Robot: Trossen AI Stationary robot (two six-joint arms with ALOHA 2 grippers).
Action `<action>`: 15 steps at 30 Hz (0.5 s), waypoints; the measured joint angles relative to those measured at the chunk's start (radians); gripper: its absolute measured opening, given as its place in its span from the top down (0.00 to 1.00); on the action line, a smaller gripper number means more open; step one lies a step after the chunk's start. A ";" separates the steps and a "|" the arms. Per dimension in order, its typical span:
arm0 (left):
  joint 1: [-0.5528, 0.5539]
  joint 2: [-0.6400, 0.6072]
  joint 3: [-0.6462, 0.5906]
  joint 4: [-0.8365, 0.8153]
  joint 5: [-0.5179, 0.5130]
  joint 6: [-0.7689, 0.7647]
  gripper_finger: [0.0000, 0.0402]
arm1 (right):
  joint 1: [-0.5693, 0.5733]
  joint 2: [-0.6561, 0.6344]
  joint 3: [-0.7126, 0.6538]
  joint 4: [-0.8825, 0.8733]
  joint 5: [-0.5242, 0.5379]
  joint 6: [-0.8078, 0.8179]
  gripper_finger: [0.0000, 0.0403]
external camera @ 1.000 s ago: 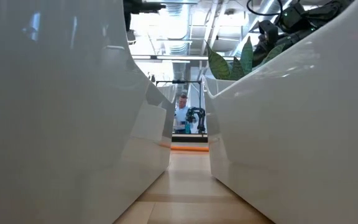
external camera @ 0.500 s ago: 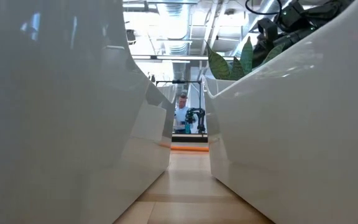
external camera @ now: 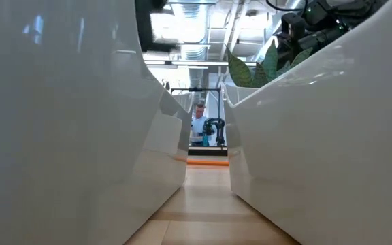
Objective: Sort pens & pencils
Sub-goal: Put the top left pen into the left gray bin
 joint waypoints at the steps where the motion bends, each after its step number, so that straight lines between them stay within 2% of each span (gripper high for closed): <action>1: 0.000 0.020 0.000 0.000 0.016 -0.007 0.92 | 0.005 0.000 0.000 0.000 0.000 -0.003 0.76; 15: 0.003 0.168 0.000 -0.022 0.179 -0.078 0.92 | 0.043 0.000 0.000 -0.001 0.000 -0.007 0.76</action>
